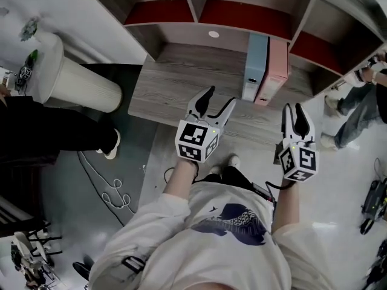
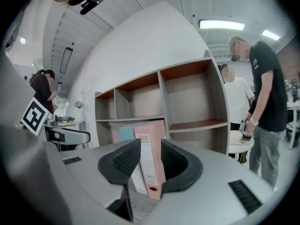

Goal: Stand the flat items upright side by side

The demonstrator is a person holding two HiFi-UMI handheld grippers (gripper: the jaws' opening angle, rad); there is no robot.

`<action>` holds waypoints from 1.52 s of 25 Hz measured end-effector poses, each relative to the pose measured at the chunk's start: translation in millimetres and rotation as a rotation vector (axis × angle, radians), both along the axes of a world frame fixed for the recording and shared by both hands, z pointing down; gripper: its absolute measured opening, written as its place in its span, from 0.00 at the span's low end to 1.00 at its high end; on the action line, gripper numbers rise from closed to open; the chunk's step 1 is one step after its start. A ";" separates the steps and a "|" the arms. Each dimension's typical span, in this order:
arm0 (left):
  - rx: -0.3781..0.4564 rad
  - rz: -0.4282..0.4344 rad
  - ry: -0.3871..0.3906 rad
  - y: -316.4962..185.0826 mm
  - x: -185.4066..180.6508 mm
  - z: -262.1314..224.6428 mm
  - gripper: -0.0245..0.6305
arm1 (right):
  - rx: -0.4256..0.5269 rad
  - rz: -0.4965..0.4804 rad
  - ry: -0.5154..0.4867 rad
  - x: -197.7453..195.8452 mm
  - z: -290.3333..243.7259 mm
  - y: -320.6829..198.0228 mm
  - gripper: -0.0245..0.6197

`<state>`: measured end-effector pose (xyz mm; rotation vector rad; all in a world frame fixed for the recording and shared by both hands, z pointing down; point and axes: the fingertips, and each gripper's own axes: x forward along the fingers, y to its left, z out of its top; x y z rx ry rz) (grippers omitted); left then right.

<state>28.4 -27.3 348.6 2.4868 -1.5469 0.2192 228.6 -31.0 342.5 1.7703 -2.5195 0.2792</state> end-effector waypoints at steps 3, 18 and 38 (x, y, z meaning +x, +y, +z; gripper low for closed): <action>0.033 -0.011 0.036 29.1 -2.1 -16.1 0.45 | 0.025 0.020 0.030 -12.0 -14.3 25.8 0.22; 0.234 -0.103 0.000 119.6 -31.5 -69.6 0.05 | 0.077 0.079 0.169 -75.4 -53.6 124.8 0.04; 0.349 -0.245 -0.090 129.2 4.3 -108.0 0.05 | 0.191 -0.029 0.140 -38.3 -80.2 128.3 0.04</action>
